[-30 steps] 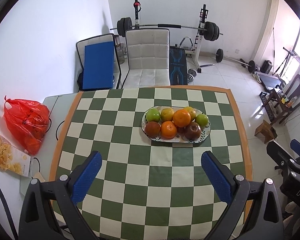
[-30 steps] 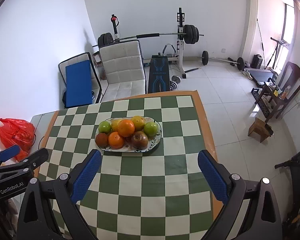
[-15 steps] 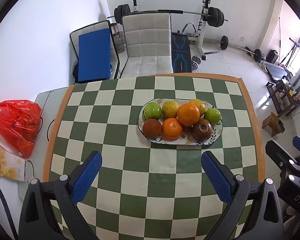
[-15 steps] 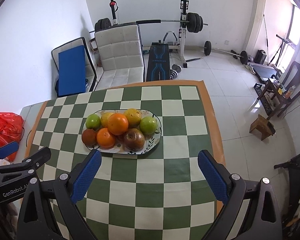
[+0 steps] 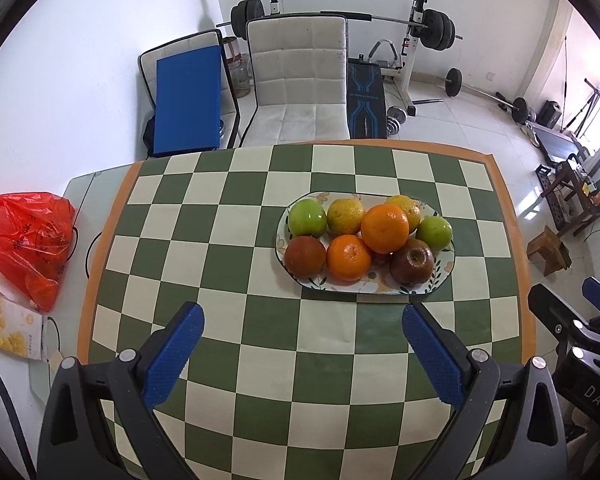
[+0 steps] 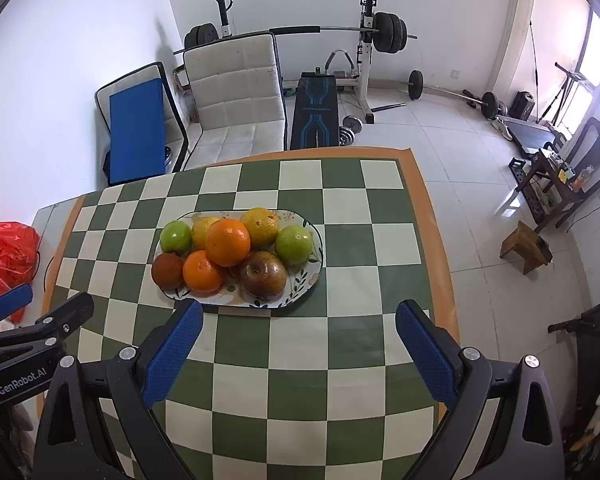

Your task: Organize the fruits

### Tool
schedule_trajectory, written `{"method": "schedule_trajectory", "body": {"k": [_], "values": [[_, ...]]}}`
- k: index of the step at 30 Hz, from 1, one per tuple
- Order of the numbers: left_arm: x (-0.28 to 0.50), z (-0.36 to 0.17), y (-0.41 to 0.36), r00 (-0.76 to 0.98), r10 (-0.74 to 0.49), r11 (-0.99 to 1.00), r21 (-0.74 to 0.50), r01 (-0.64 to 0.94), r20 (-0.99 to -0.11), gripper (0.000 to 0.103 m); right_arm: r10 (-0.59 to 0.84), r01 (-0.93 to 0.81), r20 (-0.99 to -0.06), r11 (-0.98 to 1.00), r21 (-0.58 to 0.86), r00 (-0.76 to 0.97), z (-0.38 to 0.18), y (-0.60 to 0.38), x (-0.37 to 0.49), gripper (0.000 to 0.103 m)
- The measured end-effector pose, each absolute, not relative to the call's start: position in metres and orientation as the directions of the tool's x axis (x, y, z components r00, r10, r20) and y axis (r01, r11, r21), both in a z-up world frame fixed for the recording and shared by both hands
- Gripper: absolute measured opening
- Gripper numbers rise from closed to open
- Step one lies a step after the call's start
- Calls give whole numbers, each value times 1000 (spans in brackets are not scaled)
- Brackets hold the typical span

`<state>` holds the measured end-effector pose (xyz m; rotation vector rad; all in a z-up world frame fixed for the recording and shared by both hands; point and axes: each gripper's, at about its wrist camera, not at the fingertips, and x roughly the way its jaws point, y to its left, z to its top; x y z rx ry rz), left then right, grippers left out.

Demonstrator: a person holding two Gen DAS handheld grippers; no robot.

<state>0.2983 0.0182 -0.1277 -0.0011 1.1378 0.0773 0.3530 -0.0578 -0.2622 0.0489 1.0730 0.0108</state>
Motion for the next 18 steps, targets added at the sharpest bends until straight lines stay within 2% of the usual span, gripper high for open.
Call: {"method": "schedule_trajectory", "body": {"k": [18], "values": [[295, -128, 26, 424, 66, 997, 38, -74, -903, 102, 19, 9, -873, 1000, 27, 488, -252, -53, 349, 100]]}}
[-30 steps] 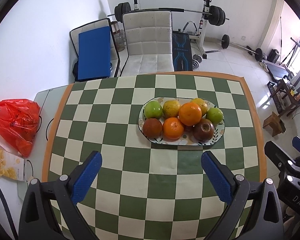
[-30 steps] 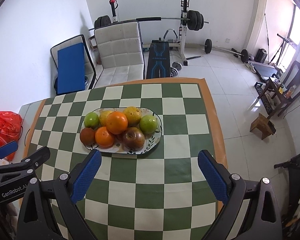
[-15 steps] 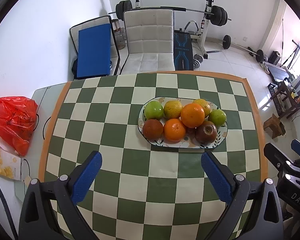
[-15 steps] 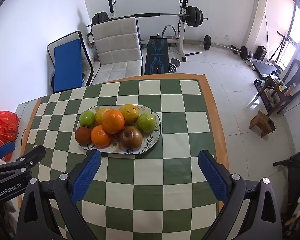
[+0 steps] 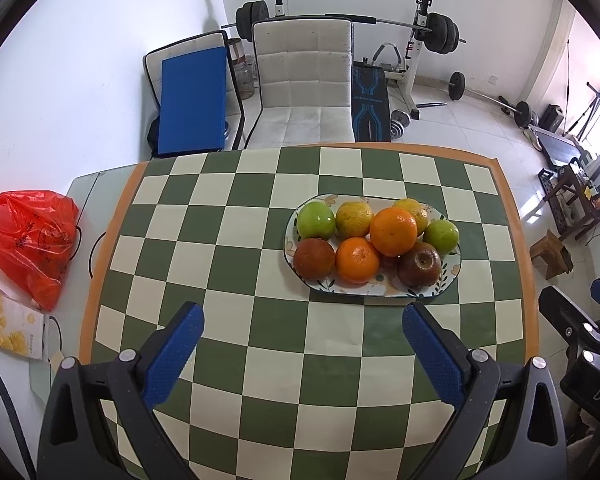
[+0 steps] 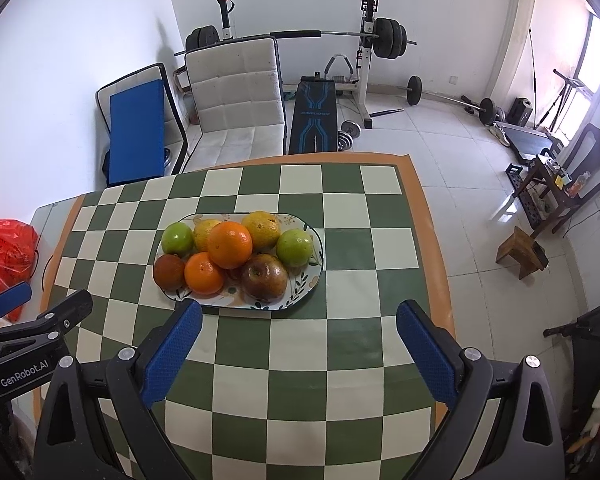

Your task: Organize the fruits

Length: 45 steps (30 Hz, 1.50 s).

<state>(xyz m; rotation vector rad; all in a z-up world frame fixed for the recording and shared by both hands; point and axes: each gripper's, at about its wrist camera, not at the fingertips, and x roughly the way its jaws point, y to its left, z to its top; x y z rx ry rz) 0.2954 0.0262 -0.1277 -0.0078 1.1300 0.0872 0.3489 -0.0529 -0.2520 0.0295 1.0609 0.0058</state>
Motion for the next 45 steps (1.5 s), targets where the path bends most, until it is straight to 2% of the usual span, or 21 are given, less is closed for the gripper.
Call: {"method": "schedule_trajectory", "body": {"k": [45], "values": [[278, -110, 19, 473, 56, 998, 38, -48, -879, 102, 21, 13, -857, 999, 32, 515, -229, -53, 328, 100]]}}
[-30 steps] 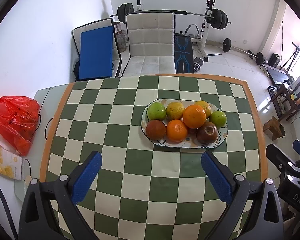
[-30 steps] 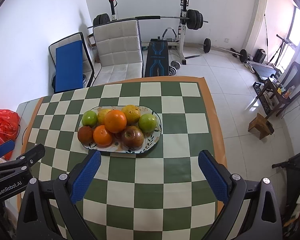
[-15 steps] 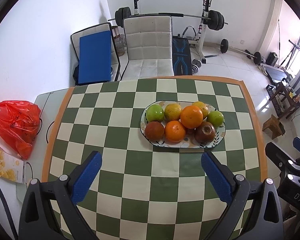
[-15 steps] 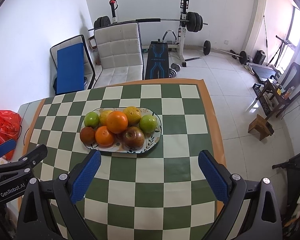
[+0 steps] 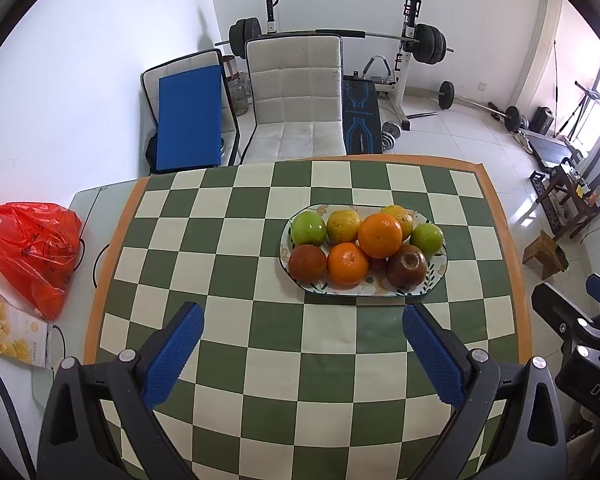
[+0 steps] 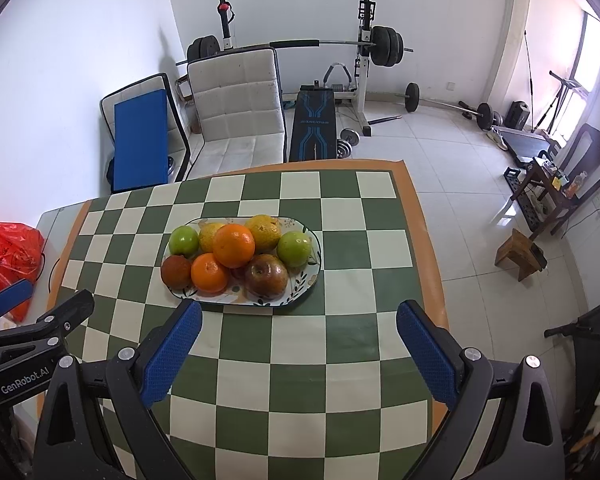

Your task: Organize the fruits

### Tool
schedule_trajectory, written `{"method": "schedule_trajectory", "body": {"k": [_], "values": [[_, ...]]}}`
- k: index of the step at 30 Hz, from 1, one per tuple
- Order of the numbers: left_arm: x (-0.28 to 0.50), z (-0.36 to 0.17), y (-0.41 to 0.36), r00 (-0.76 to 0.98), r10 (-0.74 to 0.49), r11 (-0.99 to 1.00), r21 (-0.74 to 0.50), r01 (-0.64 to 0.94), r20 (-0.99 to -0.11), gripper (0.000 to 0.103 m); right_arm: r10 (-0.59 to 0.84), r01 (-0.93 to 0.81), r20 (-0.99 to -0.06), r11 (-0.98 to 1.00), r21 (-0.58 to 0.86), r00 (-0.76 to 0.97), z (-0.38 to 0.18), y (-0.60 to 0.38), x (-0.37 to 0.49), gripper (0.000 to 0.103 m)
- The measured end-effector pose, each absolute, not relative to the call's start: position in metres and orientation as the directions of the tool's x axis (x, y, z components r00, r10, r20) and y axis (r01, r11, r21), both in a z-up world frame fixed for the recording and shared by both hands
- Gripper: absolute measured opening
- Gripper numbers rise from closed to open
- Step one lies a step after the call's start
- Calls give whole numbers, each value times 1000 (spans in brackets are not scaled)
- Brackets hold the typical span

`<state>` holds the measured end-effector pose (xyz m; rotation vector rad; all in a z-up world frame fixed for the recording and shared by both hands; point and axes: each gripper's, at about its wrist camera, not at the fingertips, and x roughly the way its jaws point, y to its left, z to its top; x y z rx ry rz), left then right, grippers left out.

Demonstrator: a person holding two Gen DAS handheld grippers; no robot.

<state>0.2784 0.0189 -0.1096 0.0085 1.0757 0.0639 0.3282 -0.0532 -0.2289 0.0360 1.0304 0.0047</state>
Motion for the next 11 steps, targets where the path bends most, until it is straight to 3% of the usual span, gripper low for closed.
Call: {"method": "schedule_trajectory", "body": {"k": [11], "values": [[276, -102, 20, 488, 46, 999, 30, -41, -871, 102, 25, 22, -853, 999, 42, 521, -224, -54, 321, 100]]}}
